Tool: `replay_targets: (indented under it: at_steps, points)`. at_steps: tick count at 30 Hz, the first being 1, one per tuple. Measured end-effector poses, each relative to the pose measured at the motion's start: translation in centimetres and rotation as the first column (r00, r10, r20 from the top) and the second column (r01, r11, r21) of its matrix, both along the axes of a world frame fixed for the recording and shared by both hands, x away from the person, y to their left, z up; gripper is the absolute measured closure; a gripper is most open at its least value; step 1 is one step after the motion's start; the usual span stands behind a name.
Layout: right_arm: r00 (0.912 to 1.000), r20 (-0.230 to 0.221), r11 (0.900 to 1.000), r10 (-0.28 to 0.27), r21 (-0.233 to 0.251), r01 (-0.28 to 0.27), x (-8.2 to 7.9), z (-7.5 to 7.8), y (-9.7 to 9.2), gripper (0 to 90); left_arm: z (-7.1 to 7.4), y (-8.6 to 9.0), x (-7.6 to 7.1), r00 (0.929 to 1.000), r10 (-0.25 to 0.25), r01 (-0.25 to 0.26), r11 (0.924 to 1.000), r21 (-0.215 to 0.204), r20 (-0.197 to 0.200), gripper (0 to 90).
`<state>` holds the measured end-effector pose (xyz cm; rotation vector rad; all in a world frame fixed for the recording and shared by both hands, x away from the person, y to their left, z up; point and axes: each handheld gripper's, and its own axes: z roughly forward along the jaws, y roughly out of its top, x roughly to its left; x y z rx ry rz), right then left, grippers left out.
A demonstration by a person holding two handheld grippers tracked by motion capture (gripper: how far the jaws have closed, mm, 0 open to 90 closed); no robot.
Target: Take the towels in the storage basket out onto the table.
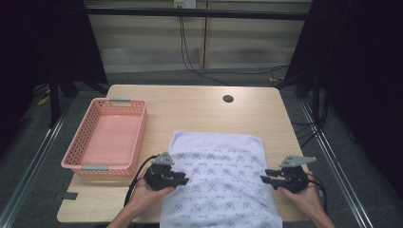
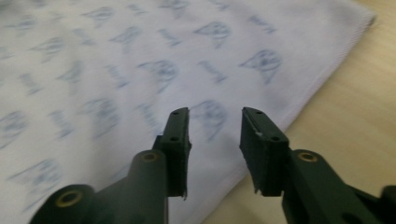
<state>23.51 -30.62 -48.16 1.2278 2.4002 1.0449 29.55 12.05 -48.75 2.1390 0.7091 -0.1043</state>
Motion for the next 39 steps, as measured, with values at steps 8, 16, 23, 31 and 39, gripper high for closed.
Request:
replay_targets:
  at_steps: [8,16,23,31,39]
  points:
    - [0.9976,0.024,0.9948,-0.066,-0.076,0.067,4.0,-1.7,0.9,51.6,-0.9,-0.7,-0.1,0.998,-0.047,0.041,0.9902,0.134,0.043,84.6]
    - [0.9999,0.0,0.996,-0.01,-0.089,0.01,0.1,-1.3,0.7,79.7,-0.7,-0.6,-3.7,0.9907,-0.136,0.136,0.9821,0.13,-0.007,86.8]
    - [0.9987,-0.048,0.9987,0.018,-0.047,-0.021,-2.7,-0.8,0.4,64.5,-0.5,-0.5,-4.0,0.9915,-0.13,0.13,0.9882,0.081,-0.006,74.8]
    - [0.9927,0.076,0.9956,-0.094,0.014,0.093,3.4,0.7,-0.3,56.3,0.0,-1.1,1.5,0.9978,0.031,-0.033,0.9988,0.036,0.06,68.4]
    - [0.9901,0.027,0.9876,-0.138,-0.072,0.139,6.3,-1.8,-0.8,52.7,-0.6,0.5,3.4,0.9863,0.149,-0.152,0.9876,0.038,0.07,64.7]
